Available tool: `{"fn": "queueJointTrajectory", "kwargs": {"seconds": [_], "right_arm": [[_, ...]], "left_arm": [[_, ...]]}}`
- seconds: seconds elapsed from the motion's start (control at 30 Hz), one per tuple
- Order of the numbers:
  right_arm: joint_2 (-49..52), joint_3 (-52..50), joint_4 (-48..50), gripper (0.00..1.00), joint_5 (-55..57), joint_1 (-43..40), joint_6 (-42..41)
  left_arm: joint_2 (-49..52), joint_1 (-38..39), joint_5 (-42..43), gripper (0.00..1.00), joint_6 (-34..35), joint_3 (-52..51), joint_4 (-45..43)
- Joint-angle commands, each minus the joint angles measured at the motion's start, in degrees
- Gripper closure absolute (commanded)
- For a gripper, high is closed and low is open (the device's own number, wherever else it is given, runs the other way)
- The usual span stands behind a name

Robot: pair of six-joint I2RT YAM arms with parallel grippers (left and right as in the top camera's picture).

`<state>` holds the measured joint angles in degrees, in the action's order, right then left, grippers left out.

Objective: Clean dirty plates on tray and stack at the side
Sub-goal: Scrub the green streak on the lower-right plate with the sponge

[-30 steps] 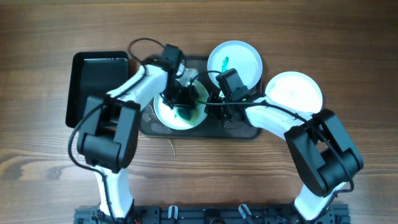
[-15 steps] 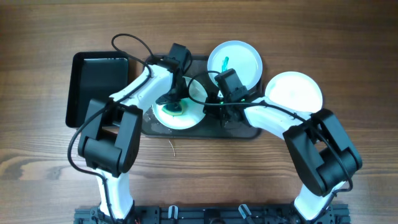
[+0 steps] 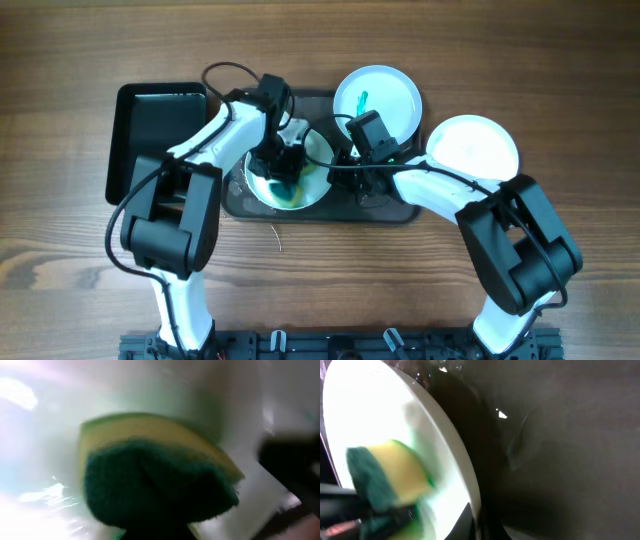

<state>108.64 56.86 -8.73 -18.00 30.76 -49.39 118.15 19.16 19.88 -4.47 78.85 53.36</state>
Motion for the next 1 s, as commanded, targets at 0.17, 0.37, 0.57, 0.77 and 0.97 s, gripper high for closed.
{"fn": "queueJointTrajectory", "kwargs": {"seconds": [0.17, 0.37, 0.57, 0.77, 0.97], "right_arm": [[0.92, 0.2, -0.52, 0.96, -0.07, -0.42, 0.57], [0.92, 0.17, -0.5, 0.96, -0.04, -0.42, 0.52], [1.01, 0.2, -0.44, 0.96, -0.04, -0.46, 0.55], [1.09, 0.17, -0.44, 0.96, -0.07, -0.46, 0.52], [1.09, 0.17, -0.42, 0.96, -0.09, -0.46, 0.55]], "left_arm": [[4.11, 1.55, -8.52, 0.96, 4.92, -2.75, -6.1], [4.11, 1.73, -41.24, 0.96, 32.54, -2.75, -4.35], [4.11, 1.75, -44.33, 0.96, 42.12, -2.78, 0.59], [4.11, 2.73, -34.84, 0.96, 32.22, -2.75, 3.19], [4.11, 2.91, -7.34, 0.96, 4.33, -2.75, 1.7]]}}
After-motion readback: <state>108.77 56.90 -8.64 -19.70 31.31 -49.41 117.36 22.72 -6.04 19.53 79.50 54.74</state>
